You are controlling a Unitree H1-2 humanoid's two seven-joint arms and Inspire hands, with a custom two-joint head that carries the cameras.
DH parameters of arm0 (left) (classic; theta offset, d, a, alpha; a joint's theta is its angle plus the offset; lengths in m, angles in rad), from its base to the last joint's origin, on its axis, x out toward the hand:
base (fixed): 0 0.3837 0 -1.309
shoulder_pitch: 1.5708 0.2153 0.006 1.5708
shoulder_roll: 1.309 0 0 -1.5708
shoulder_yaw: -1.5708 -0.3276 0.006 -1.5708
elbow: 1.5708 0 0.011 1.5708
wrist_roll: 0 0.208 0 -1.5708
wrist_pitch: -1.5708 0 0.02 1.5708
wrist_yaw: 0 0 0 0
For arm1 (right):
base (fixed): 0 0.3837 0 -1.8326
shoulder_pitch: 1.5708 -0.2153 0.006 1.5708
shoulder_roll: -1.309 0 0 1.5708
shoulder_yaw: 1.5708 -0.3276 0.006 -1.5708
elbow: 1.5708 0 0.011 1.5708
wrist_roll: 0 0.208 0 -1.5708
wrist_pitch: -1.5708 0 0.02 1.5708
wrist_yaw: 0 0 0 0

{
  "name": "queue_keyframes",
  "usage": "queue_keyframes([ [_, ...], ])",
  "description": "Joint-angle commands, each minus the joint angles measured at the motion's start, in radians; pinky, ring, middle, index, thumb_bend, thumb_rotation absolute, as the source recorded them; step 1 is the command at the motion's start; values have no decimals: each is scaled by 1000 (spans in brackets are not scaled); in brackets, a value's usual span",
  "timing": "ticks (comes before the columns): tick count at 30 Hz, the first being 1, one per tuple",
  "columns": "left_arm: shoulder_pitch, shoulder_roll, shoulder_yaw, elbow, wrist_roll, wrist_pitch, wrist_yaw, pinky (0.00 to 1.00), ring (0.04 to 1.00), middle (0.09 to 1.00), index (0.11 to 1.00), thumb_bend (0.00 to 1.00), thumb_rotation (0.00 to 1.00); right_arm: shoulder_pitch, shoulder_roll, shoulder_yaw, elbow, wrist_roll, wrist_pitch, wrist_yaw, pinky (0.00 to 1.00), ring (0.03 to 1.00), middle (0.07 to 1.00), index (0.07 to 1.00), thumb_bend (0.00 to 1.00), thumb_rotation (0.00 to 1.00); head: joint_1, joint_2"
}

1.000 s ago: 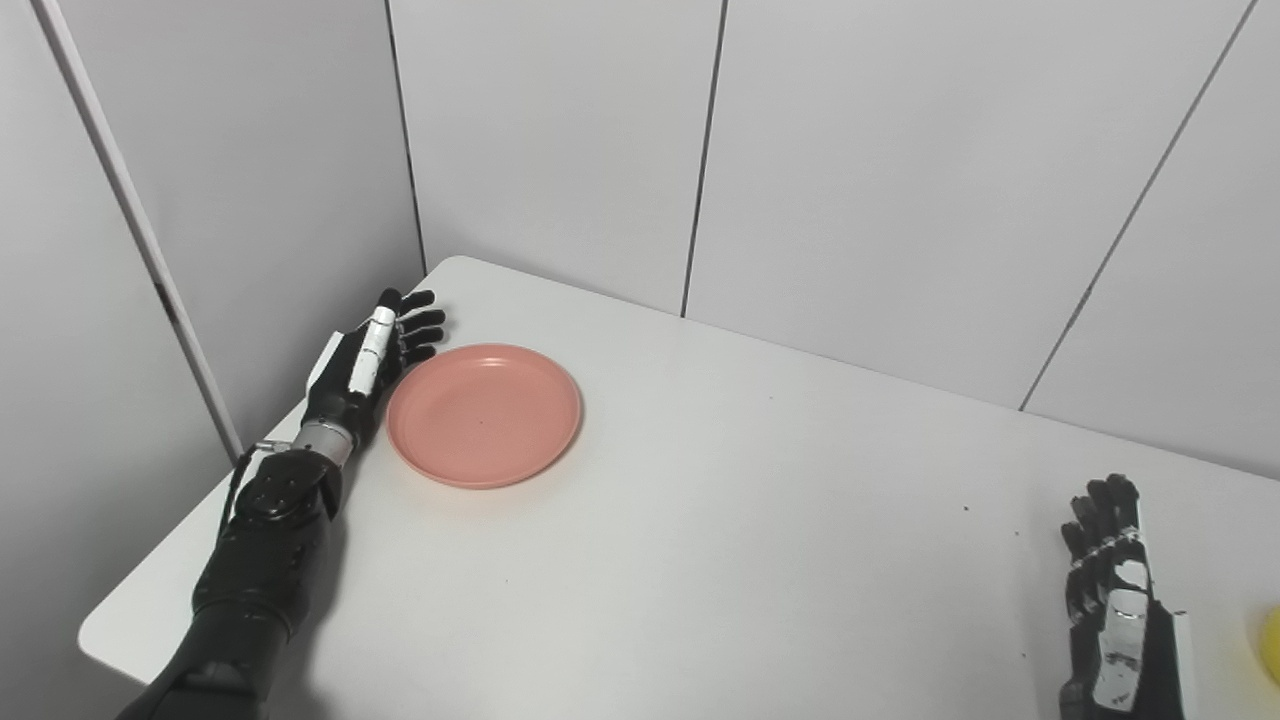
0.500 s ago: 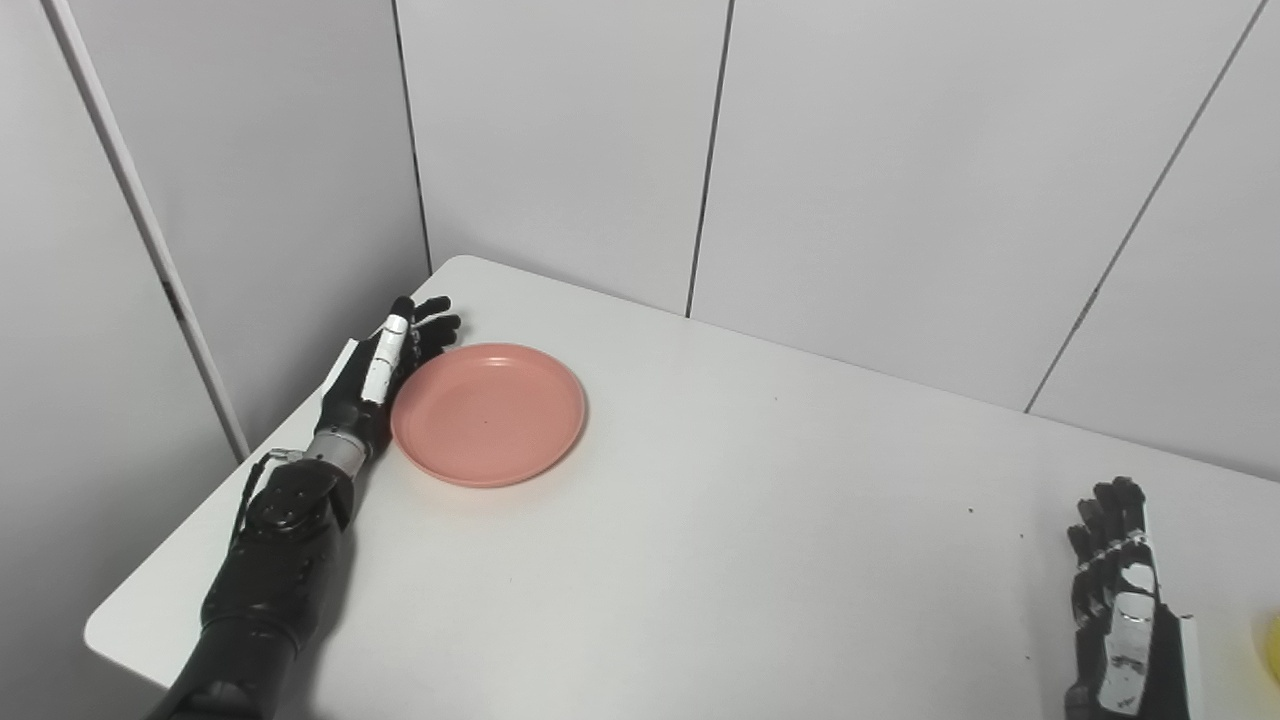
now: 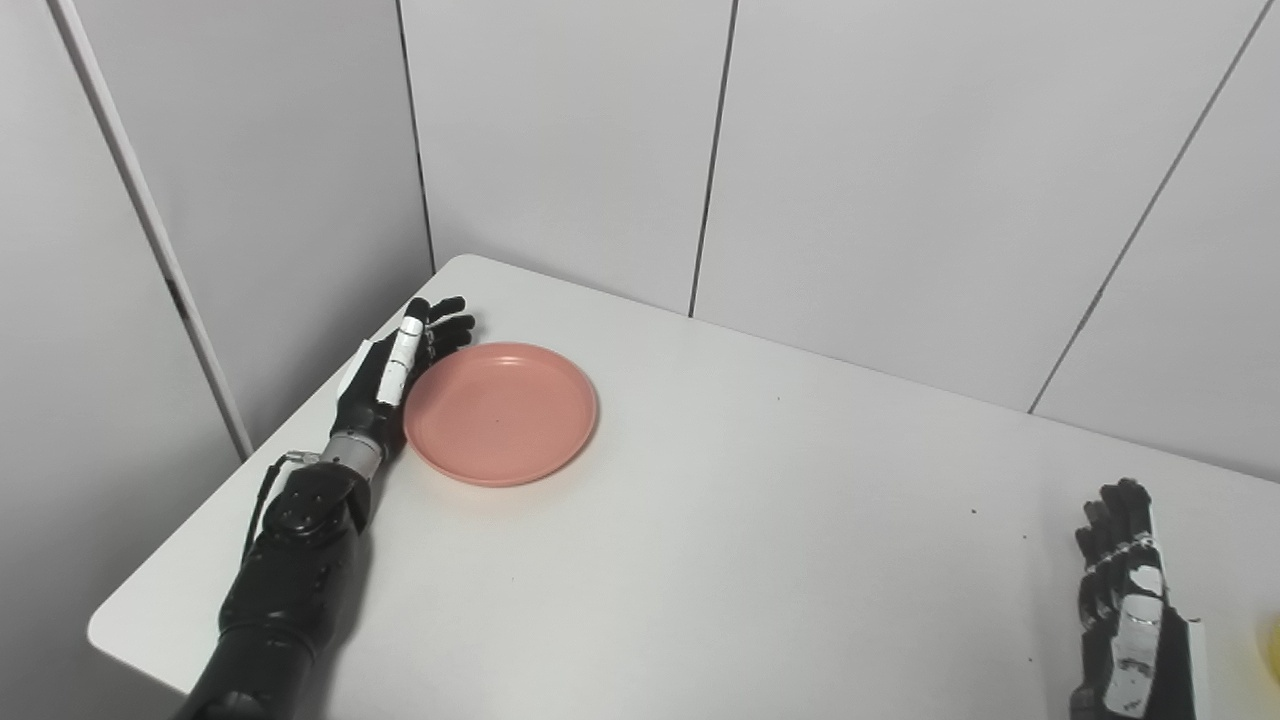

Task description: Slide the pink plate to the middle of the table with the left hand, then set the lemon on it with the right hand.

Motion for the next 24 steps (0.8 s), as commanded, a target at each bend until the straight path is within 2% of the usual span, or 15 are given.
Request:
queue_keyframes([
  [1, -13, -12, 1, -9, -15, -18, 3, 851, 837, 810, 798, 781, 1000, 84, 13, 0, 80, 9, -23, 4, 1000, 971, 963, 955, 654, 1000, -5, 5],
  [7, -7, -65, 0, -41, -16, -33, 18, 840, 818, 804, 782, 724, 1000, 86, 21, -6, 75, 14, -23, -3, 994, 953, 948, 941, 659, 1000, -16, 17],
  [20, 4, -154, -15, -157, -1, 55, 73, 838, 830, 809, 803, 726, 1000, 87, 25, -1, 68, 3, -18, -1, 999, 958, 954, 947, 681, 1000, -45, 45],
  [21, 2, -158, -17, -161, 0, 57, 74, 838, 830, 808, 802, 720, 1000, 87, 27, -1, 64, 3, -12, -2, 1000, 958, 956, 948, 683, 1000, -56, 58],
  [24, -2, -167, -21, -159, -4, 50, 73, 835, 823, 802, 795, 708, 1000, 86, 31, -3, 58, 6, -1, -5, 1000, 958, 953, 943, 707, 994, -72, 63],
])
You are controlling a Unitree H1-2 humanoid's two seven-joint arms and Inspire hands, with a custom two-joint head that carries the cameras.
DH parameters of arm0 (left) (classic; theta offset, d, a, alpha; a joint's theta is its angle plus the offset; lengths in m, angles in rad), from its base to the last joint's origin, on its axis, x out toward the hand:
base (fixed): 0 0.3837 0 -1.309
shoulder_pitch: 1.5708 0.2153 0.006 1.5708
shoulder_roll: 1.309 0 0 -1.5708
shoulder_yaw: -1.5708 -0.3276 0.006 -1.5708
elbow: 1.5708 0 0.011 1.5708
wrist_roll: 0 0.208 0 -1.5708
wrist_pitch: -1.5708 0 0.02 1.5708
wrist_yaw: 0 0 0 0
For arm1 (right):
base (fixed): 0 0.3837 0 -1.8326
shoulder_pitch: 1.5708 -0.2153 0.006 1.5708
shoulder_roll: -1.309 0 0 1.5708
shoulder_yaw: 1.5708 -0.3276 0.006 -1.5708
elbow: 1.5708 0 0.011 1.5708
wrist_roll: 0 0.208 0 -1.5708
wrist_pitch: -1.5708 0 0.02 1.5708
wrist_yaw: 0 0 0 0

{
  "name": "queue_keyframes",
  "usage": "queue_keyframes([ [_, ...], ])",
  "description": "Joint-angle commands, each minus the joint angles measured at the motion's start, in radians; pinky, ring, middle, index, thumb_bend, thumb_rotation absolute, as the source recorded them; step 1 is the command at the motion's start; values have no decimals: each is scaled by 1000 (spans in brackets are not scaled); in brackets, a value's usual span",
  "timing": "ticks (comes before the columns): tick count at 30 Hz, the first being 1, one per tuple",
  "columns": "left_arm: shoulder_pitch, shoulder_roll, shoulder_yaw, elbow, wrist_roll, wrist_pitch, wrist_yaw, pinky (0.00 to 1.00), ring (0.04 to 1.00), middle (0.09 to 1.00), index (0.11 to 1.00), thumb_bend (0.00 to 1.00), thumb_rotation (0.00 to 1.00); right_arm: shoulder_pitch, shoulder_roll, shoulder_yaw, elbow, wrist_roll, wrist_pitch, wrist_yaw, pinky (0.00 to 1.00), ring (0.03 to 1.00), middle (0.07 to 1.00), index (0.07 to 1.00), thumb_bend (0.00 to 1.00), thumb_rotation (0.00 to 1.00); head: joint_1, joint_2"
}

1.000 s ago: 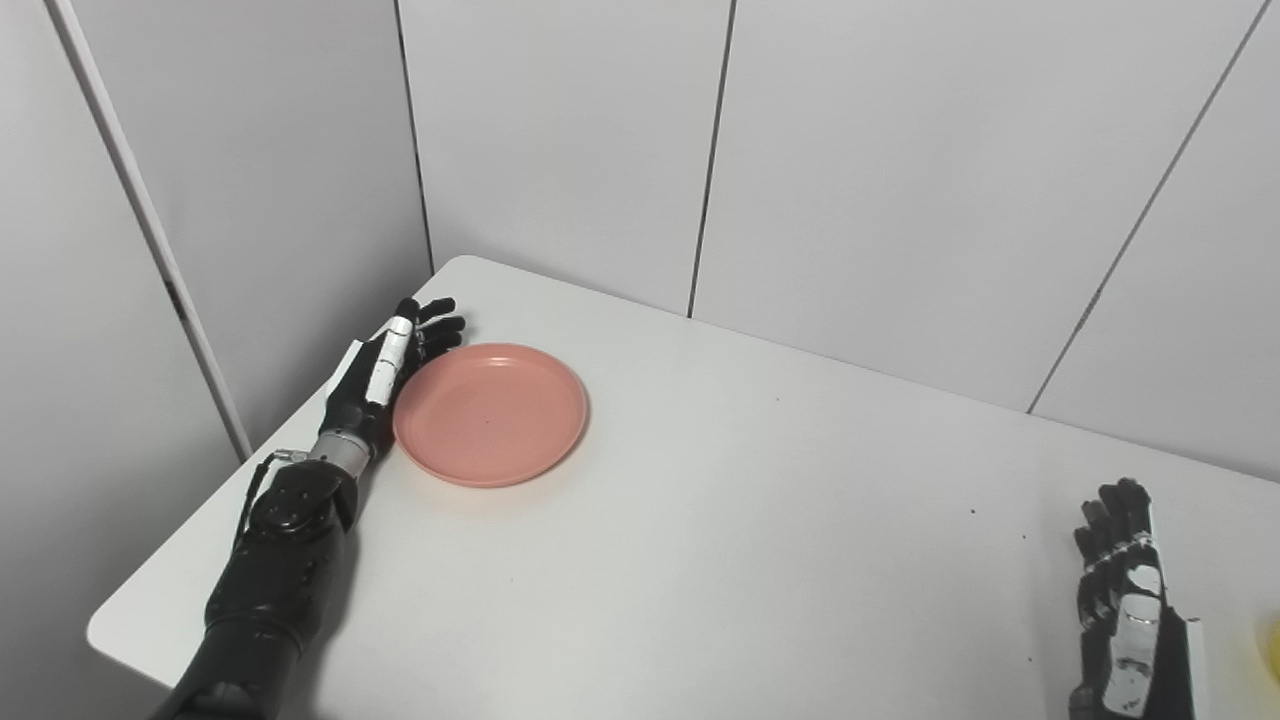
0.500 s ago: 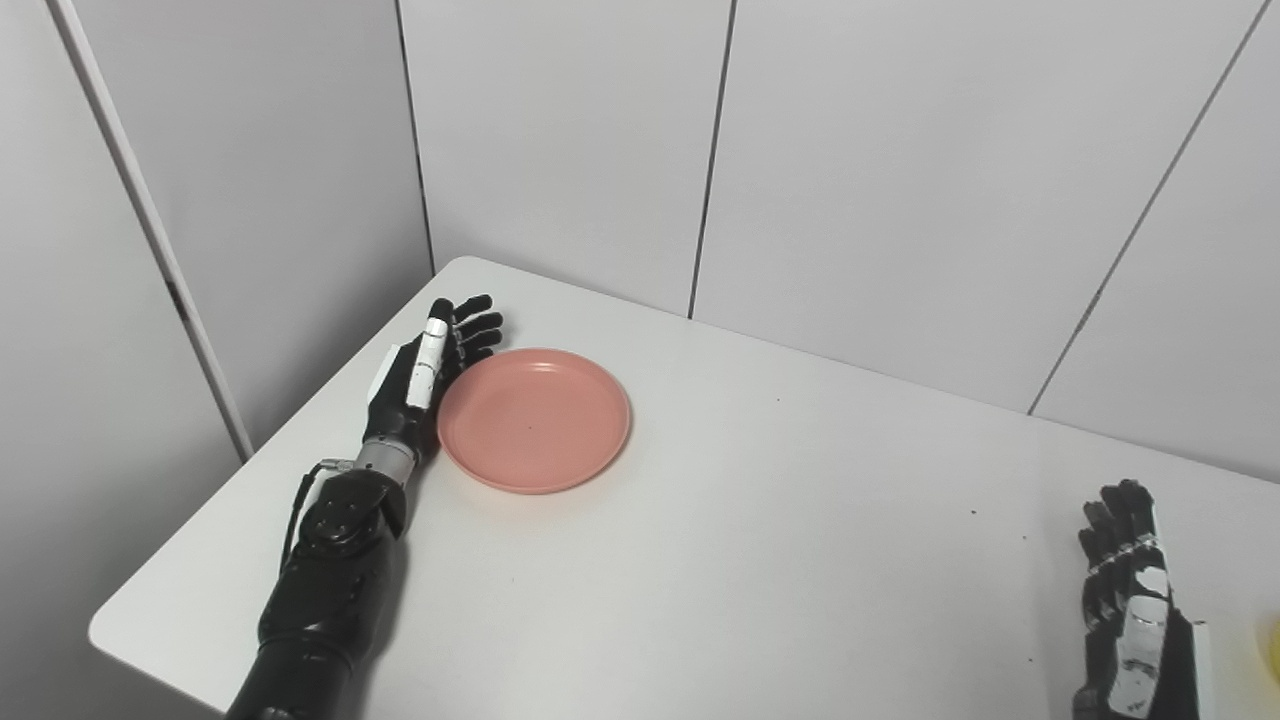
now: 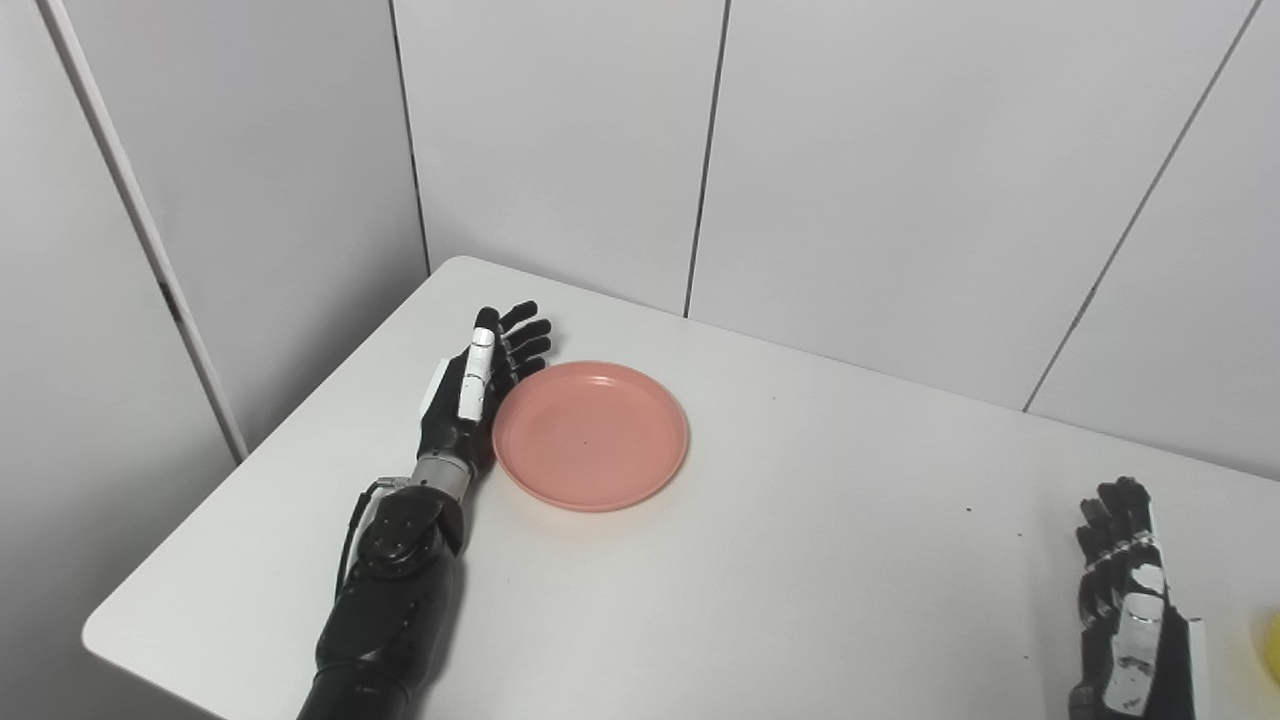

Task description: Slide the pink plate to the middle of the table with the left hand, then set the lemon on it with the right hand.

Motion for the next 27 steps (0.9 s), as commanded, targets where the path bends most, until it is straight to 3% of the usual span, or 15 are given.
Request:
queue_keyframes([
  [1, -9, -14, -14, -19, -2, -9, -1, 839, 826, 804, 797, 712, 1000, 83, 22, 7, 64, 3, -1, -4, 1000, 960, 956, 946, 708, 996, -16, 5],
  [8, 5, -63, -41, -57, 5, 9, 18, 851, 834, 815, 807, 713, 1000, 81, 27, 22, 55, -24, 8, -4, 1000, 972, 966, 965, 693, 1000, -63, 34],
  [17, 5, -109, -88, -123, 18, 81, 32, 865, 838, 817, 813, 712, 1000, 82, 37, 30, 18, -45, 47, -17, 1000, 977, 973, 969, 719, 1000, -107, 75],
  [27, 6, -146, -134, -159, 35, 117, 45, 848, 831, 815, 811, 708, 1000, 85, 51, 48, -15, -64, 77, -34, 1000, 979, 978, 976, 694, 1000, -222, 108],
])
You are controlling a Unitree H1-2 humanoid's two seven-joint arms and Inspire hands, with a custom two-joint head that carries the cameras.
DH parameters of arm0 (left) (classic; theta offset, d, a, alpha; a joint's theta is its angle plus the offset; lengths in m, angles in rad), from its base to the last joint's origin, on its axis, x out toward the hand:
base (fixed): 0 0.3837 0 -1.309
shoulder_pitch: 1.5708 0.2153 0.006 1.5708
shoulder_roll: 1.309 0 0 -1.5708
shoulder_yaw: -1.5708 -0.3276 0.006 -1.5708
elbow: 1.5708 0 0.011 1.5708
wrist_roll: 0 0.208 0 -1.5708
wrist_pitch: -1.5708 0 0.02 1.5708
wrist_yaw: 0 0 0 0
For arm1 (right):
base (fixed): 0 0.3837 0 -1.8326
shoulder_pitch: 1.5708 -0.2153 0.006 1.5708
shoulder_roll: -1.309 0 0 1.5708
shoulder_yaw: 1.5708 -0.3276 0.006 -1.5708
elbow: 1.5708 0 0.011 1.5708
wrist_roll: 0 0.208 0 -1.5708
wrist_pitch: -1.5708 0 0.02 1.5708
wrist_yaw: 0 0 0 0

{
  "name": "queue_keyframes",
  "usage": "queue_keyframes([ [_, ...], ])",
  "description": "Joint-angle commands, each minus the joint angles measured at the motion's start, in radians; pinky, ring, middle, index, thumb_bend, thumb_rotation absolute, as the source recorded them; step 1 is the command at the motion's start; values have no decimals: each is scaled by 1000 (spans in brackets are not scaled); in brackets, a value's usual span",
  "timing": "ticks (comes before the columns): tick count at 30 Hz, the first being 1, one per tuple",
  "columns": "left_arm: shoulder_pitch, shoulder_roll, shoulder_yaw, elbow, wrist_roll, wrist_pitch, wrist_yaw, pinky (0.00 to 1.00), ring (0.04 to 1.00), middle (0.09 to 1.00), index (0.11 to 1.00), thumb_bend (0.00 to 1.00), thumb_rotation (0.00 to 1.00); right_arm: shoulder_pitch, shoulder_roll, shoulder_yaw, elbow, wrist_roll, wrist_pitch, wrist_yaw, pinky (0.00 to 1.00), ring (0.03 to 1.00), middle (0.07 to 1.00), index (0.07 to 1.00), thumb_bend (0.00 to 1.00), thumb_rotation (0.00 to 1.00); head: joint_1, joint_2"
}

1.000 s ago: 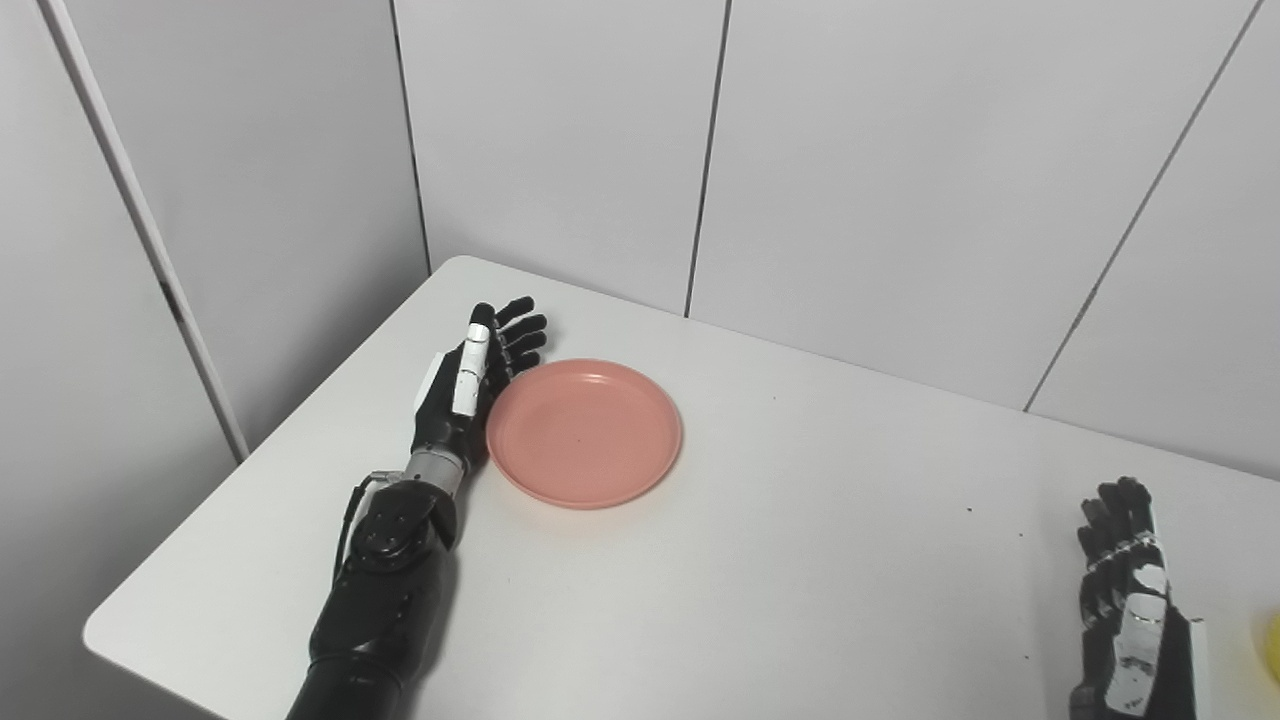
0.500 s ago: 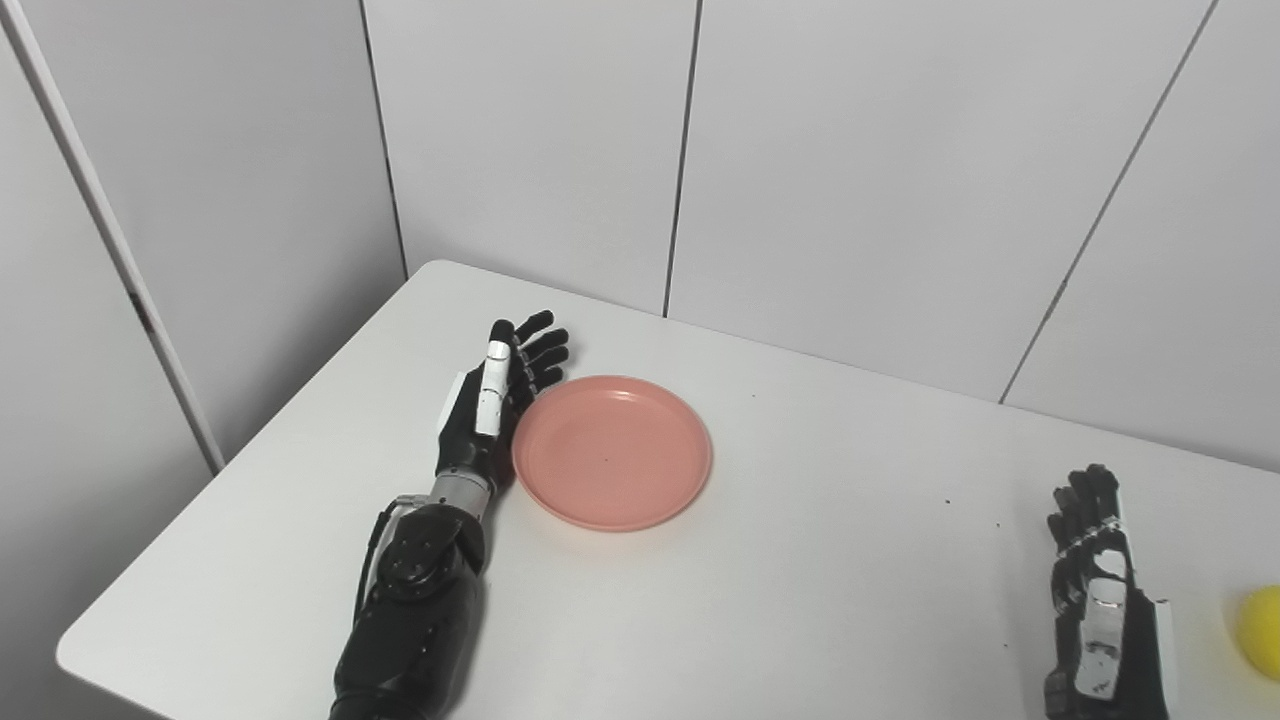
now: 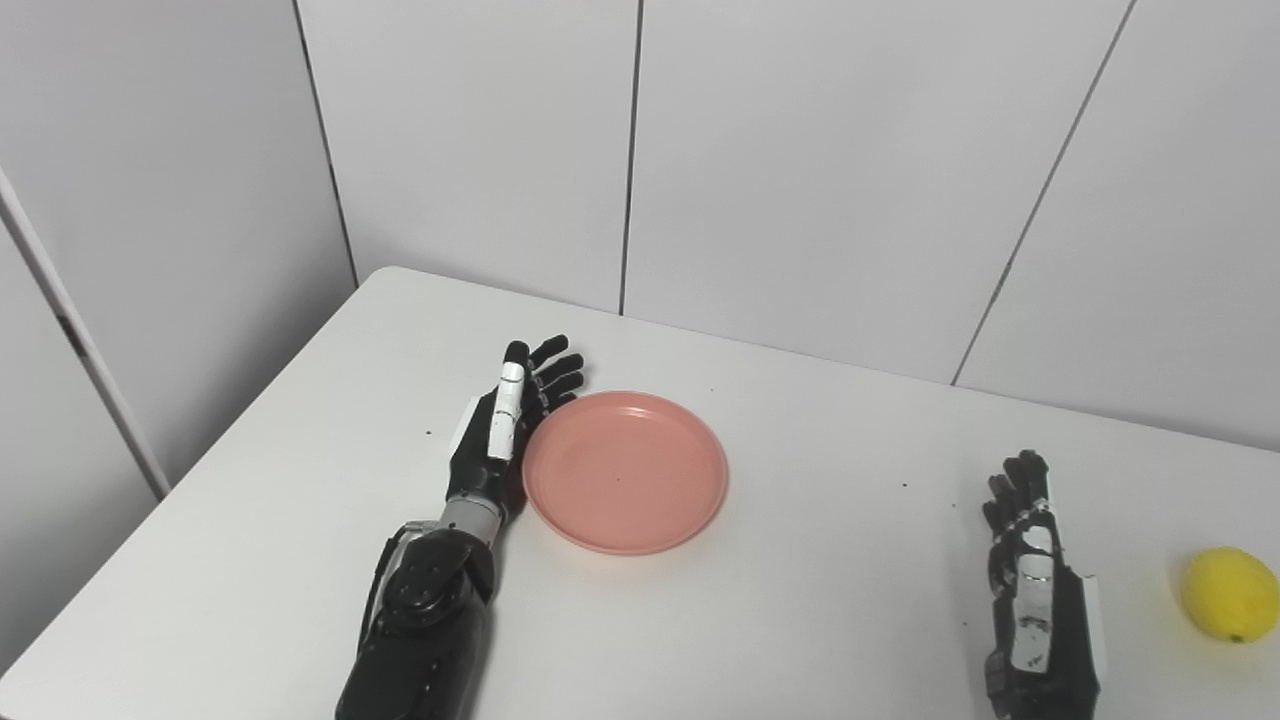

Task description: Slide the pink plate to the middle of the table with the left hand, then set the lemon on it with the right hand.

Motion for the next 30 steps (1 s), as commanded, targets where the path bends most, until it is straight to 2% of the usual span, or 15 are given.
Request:
queue_keyframes([
  [1, -17, -10, -7, -30, 10, 3, 2, 846, 829, 813, 810, 707, 1000, 57, 24, 14, 31, -5, 20, -4, 1000, 979, 978, 977, 686, 1000, -24, 7],
  [10, -21, -39, -35, -58, 18, 41, 5, 852, 827, 808, 805, 697, 1000, 62, 54, 31, 6, -36, 46, -31, 1000, 974, 965, 968, 669, 1000, -121, 21],
  [16, -21, -39, -67, -47, 40, 34, -6, 845, 826, 809, 807, 699, 1000, 61, 66, 43, 4, -46, 47, -40, 1000, 985, 978, 982, 690, 1000, -167, 28],
  [20, -18, -31, -87, -46, 54, 39, -12, 846, 822, 808, 806, 716, 1000, 58, 78, 57, 3, -68, 43, -51, 992, 980, 974, 972, 691, 1000, -228, 33],
  [24, -20, -32, -89, -36, 50, 36, -19, 850, 822, 809, 806, 722, 1000, 48, 94, 65, 22, -97, 36, -70, 992, 983, 973, 964, 711, 1000, -292, 31],
  [30, -21, -57, -86, -26, 22, 42, -35, 855, 834, 823, 818, 710, 1000, 36, 109, 68, 47, -111, 39, -83, 989, 980, 976, 968, 733, 1000, -320, 32],
])
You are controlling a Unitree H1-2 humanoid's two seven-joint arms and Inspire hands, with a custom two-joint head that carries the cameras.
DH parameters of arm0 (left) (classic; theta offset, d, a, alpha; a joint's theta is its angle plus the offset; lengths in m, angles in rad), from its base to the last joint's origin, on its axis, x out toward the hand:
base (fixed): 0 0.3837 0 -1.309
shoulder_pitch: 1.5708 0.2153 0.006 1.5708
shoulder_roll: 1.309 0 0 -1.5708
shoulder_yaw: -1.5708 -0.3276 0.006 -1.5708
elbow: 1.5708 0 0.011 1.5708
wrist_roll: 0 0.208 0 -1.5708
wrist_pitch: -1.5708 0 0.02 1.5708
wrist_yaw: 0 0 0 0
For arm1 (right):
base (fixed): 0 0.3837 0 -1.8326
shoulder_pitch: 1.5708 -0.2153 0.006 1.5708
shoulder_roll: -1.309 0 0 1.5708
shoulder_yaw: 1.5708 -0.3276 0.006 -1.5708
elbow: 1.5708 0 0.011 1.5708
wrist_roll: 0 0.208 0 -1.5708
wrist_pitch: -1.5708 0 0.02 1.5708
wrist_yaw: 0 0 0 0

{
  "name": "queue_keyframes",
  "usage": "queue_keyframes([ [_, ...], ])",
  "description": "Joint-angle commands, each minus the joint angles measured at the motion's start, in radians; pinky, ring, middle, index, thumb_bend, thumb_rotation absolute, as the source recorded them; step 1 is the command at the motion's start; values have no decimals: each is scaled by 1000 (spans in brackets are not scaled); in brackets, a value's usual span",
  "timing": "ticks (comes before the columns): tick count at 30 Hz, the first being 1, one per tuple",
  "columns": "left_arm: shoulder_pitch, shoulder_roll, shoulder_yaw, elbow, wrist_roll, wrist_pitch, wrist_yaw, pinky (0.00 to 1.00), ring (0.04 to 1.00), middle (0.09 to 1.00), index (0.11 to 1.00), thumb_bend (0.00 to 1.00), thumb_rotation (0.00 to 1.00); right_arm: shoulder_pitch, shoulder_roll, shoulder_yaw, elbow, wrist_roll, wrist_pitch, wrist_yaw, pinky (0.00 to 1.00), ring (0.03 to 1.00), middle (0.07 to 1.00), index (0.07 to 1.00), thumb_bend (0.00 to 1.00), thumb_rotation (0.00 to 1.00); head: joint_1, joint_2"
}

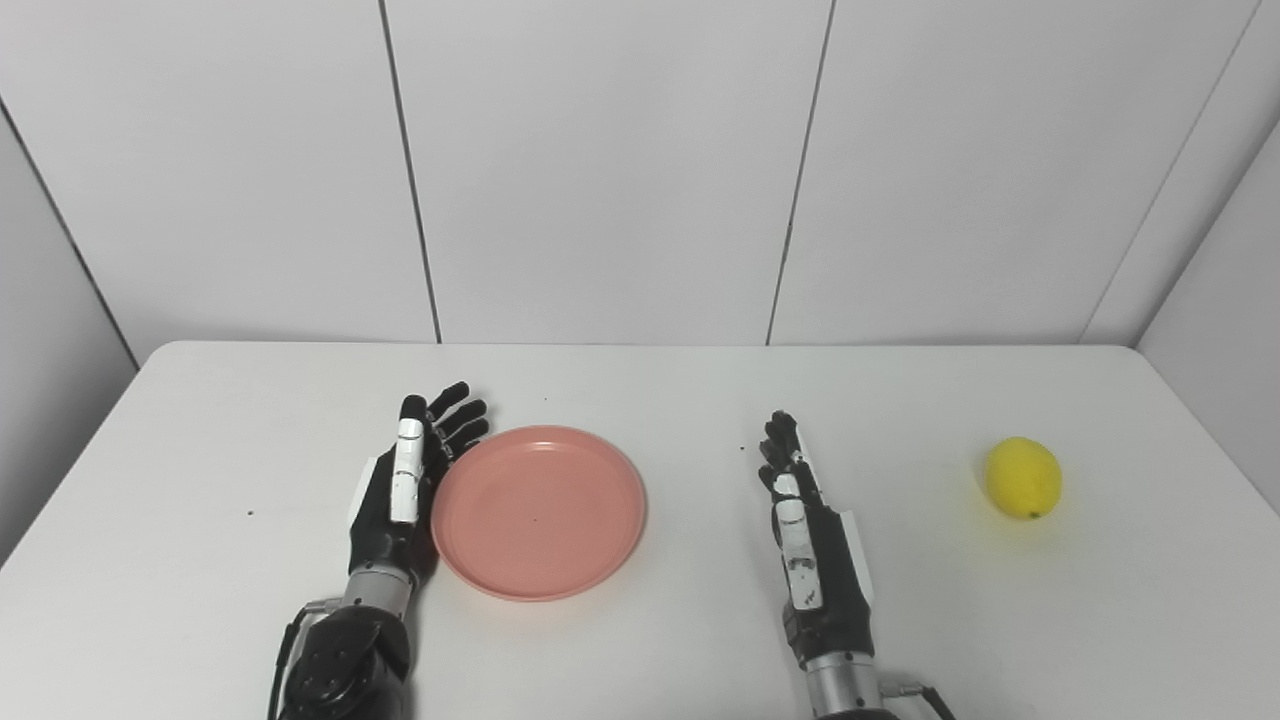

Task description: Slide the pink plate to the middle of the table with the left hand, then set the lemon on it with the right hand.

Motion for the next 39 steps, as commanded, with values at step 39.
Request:
queue_keyframes([
  [39, 35, -146, -70, -59, 49, 17, 35, 864, 841, 833, 833, 699, 1000, 22, 19, 4, 46, -2, -13, -14, 979, 975, 977, 973, 728, 1000, -25, 14],
])
